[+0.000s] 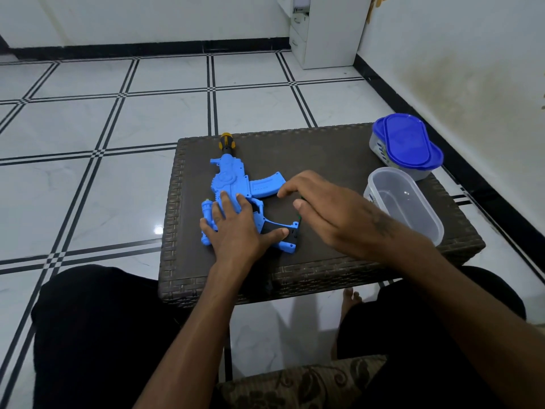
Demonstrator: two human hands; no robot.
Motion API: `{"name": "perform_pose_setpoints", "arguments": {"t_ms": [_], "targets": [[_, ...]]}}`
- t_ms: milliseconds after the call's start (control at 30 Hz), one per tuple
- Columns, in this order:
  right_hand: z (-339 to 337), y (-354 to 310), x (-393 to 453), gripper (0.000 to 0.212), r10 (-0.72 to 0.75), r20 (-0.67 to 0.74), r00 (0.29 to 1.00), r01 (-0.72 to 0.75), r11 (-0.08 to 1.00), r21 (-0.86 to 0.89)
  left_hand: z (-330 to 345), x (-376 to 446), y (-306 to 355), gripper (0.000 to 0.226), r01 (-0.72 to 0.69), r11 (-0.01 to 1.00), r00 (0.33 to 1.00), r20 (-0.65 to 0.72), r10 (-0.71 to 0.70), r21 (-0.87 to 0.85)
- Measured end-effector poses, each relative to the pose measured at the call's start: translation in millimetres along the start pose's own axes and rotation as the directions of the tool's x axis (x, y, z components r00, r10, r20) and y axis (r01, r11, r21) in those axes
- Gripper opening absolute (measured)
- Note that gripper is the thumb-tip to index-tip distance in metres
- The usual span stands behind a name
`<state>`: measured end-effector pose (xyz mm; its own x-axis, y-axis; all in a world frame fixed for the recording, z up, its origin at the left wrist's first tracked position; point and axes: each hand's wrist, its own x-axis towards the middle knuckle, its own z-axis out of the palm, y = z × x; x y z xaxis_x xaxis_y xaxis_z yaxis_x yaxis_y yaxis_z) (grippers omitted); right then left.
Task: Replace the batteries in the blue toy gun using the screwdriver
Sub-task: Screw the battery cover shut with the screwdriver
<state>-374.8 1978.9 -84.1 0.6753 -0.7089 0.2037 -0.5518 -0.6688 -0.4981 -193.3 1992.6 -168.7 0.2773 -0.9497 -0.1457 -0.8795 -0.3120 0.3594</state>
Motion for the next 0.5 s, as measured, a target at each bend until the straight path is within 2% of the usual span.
{"name": "perform_pose_setpoints", "arguments": {"t_ms": [133, 267, 400, 500], "targets": [[-4.0, 3.8, -2.7, 0.030, 0.039, 0.031, 0.999, -0.041, 0.998, 0.040, -0.5, -1.0, 0.5, 0.116, -0.003, 1.000, 1.000, 0.001, 0.003, -0.008], [-0.2, 5.3, -2.1, 0.005, 0.023, -0.131, 0.991, -0.033, 0.997, -0.074, -1.2, -0.8, 0.7, 0.116, 0.000, 1.000, 1.000, 0.009, 0.001, -0.013], [1.9, 5.4, 3.4, 0.023, 0.089, -0.199, 0.976, -0.126, 0.974, -0.186, -1.8, -0.9, 0.3, 0.116, 0.000, 1.000, 1.000, 0.012, 0.000, -0.014], [0.2, 4.4, 3.2, 0.022, 0.008, -0.160, 0.987, -0.026, 0.993, -0.115, -1.5, -1.6, 0.3, 0.116, 0.001, 1.000, 1.000, 0.005, -0.001, -0.012]]}}
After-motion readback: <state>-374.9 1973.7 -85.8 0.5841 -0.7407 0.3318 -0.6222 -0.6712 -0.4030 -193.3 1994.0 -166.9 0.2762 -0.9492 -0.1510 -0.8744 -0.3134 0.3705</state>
